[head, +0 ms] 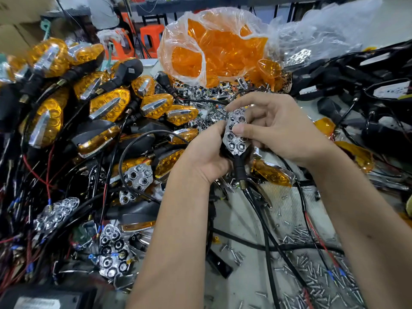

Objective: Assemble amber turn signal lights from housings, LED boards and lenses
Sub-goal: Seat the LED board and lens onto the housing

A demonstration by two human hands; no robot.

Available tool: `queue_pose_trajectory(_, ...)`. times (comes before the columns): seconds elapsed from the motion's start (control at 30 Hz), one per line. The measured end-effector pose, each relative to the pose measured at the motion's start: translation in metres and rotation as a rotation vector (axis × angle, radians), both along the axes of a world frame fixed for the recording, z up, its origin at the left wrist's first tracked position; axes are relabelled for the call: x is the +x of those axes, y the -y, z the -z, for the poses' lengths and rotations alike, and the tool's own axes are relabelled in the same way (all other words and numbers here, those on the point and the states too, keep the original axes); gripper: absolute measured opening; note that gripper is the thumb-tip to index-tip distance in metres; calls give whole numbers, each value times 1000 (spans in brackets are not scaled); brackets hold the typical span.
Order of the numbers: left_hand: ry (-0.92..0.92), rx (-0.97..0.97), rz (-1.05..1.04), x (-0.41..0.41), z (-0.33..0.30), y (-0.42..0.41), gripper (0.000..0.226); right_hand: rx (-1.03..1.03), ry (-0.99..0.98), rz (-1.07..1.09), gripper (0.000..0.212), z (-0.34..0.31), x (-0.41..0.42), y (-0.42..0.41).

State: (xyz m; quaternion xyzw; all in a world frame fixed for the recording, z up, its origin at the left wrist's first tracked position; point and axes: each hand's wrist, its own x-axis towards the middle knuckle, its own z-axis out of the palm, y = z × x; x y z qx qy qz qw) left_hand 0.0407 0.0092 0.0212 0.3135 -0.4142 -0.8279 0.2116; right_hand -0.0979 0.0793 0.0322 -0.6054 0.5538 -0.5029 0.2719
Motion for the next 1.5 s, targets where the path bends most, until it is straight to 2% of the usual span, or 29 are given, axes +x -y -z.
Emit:
queue_pose_trajectory(0.27, 16, 20, -14, -3, 0, 0, 28, 26, 24, -46, 30, -2, 0, -2)
queue_pose_trajectory(0.43, -21, 64, 20, -1, 2, 1, 34, 95, -69, -65, 33, -3, -1, -4)
queue_pose_trajectory(0.53, 12, 59, 14, -1, 2, 1, 31, 123, -56, -72, 36, -1, -5, -2)
queue_pose_trajectory(0.73, 21, 59, 1, -1, 2, 0, 34, 75, -105, -24, 32, 1, -5, 0)
queue_pose_trajectory(1.0, -23, 101, -44, -3, 2, 1, 30, 28, 24, -30, 31, 0, -5, 0)
queue_pose_trajectory(1.23, -58, 87, -11, -2, 2, 1, 31, 33, -138, -24, 32, 2, -4, 1)
queue_pose_trajectory(1.4, -83, 65, -2, -3, 1, 0, 32, 49, -53, -68, 32, 2, -4, -1)
queue_pose_trajectory(1.5, -90, 55, -5, -3, 2, 0, 31, 50, -68, -80, 33, 0, -3, -1)
